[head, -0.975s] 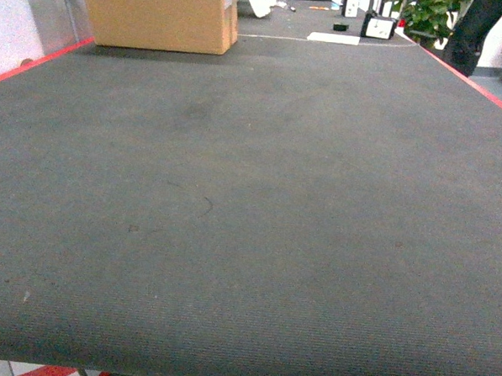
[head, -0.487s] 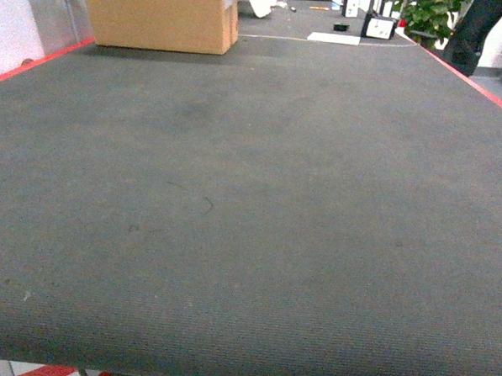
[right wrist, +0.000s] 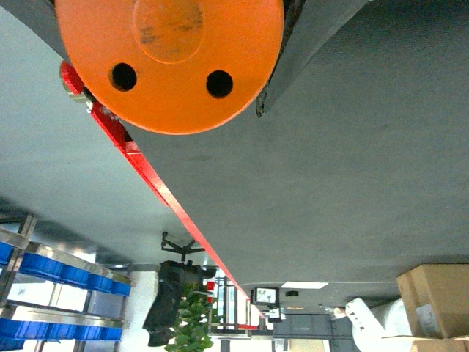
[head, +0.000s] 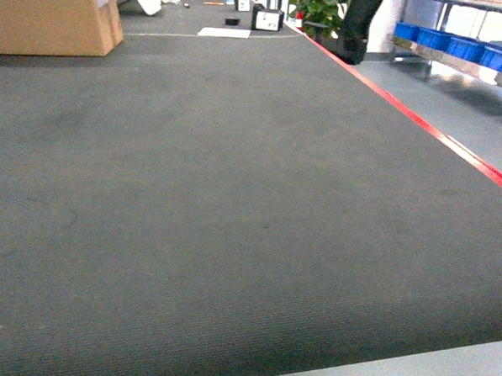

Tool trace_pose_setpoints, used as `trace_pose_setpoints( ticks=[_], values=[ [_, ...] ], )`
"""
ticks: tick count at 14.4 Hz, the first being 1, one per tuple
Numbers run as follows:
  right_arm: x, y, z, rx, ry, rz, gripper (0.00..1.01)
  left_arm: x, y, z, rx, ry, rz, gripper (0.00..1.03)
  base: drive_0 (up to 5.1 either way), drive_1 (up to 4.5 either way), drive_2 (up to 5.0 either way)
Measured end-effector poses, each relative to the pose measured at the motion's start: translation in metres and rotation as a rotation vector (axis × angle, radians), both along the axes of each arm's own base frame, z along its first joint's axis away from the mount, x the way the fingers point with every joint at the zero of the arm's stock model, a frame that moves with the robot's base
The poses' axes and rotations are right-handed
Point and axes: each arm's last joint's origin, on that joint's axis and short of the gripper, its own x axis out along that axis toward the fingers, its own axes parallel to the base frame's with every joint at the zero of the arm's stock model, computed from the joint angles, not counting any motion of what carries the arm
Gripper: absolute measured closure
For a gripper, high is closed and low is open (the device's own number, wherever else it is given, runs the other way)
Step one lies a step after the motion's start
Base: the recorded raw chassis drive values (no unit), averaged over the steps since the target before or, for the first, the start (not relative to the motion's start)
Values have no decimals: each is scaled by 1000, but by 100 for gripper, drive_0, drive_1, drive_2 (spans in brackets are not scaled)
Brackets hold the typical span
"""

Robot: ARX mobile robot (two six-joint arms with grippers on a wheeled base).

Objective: Sort blue parts and orange caps into right shelf containers

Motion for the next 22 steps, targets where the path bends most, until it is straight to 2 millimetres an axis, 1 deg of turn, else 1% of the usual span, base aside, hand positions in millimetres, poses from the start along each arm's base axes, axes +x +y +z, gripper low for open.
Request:
trace_pose_setpoints(
  ticks=[22],
  values=[
    [0, 0, 0, 0, 0, 0, 57, 0, 0, 0, 0, 0, 0, 60, -156, -156, -156]
  ],
)
